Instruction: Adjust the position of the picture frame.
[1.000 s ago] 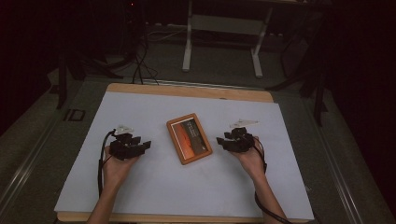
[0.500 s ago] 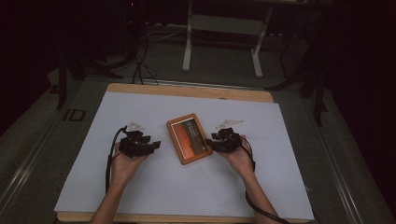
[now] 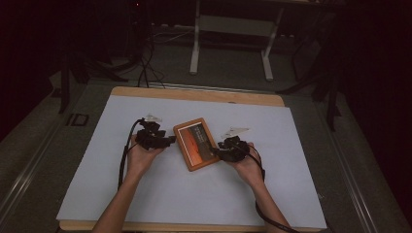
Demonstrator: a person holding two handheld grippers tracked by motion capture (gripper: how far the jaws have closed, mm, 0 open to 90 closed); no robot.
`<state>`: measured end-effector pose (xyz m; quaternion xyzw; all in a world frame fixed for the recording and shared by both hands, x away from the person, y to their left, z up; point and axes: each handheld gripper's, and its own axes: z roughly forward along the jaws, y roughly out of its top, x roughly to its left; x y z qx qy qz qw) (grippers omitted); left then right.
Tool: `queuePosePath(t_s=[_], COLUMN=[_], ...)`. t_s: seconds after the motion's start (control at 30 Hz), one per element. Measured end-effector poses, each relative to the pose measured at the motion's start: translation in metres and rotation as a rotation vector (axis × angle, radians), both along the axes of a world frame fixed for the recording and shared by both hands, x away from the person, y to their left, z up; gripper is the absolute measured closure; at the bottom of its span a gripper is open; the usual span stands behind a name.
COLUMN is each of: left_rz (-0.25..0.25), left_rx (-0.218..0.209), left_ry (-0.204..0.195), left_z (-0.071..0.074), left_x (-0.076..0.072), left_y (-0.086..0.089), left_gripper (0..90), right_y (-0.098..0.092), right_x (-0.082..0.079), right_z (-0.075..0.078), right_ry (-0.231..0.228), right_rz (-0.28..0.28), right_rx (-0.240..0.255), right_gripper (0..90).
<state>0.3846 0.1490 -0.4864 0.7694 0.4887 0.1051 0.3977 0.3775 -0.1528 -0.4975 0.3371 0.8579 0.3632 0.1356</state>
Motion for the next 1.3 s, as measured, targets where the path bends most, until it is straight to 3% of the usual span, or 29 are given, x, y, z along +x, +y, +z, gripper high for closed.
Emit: queuePosePath(t_s=[0.17,0.43,0.57,0.87,1.03,1.17,1.27,1.3], left_rz=[-0.019,-0.027,-0.026,0.020,0.011,0.007,0.010,0.013], left_rx=[-0.036,-0.021,0.002,-0.011,-0.052,-0.102,-0.106,-0.109], left_ry=[0.035,0.068,0.078,0.091,0.125,0.157,0.160,0.166], left_z=[-0.009,-0.020,-0.026,-0.030,-0.037,-0.041,-0.041,-0.041], left_x=[0.003,0.004,0.003,-0.008,-0.009,-0.005,-0.005,-0.004], left_y=[-0.010,-0.027,-0.033,-0.043,-0.051,-0.052,-0.052,-0.051], left_gripper=[37.9,36.7,36.8,35.9,30.9,28.8,29.1,29.6], right_y=[0.000,0.004,0.010,0.022,0.022,0.019,0.016,0.012], right_x=[0.005,0.023,0.030,0.044,0.049,0.051,0.051,0.049], right_z=[-0.002,-0.003,-0.006,-0.016,-0.020,-0.022,-0.021,-0.019], right_ry=[0.015,0.068,0.085,0.137,0.179,0.208,0.198,0.190], right_rz=[-0.001,-0.011,0.000,0.016,0.026,0.027,0.024,0.015], right_rx=[0.013,0.099,0.104,0.113,0.134,0.155,0.161,0.169], right_gripper=[55.7,43.8,40.2,33.1,28.7,30.8,36.7,43.2])
